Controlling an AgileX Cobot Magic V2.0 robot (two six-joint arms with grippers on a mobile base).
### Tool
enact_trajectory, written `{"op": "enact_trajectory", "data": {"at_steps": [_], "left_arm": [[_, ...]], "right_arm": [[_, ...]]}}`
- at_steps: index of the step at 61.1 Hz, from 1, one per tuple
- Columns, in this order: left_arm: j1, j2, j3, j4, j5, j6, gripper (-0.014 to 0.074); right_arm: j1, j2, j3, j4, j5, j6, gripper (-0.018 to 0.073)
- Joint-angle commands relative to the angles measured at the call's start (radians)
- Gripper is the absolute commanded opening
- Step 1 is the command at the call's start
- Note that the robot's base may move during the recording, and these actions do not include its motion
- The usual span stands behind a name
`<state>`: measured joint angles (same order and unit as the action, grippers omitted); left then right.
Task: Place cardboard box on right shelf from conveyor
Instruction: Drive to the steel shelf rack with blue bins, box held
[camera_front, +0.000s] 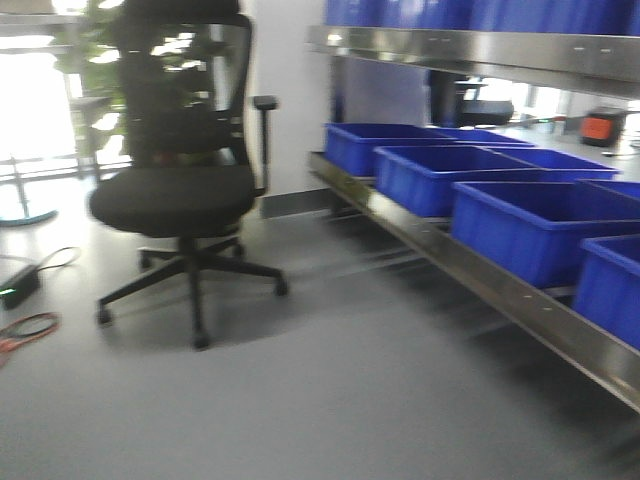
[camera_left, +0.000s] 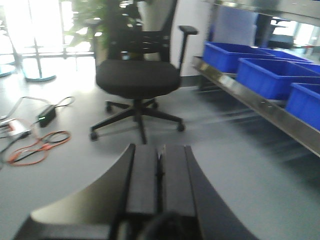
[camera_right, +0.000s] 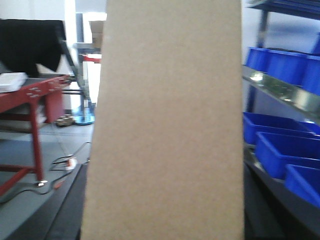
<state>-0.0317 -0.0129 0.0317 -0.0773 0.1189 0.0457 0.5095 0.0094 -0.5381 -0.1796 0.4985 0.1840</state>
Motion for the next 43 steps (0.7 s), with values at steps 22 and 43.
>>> {"op": "enact_trajectory", "data": {"at_steps": [22,43], "left_arm": [[0.002,-0.014,0.009,-0.006,-0.085,0.0,-0.0116],[0.002,-0.014,0.009,-0.006,-0.085,0.0,-0.0116]], "right_arm": [[-0.004,0.018,-0.025,-0.018,-0.104,-0.005,0.0235],[-0.004,0.018,-0.025,-0.018,-0.104,-0.005,0.0235]]}}
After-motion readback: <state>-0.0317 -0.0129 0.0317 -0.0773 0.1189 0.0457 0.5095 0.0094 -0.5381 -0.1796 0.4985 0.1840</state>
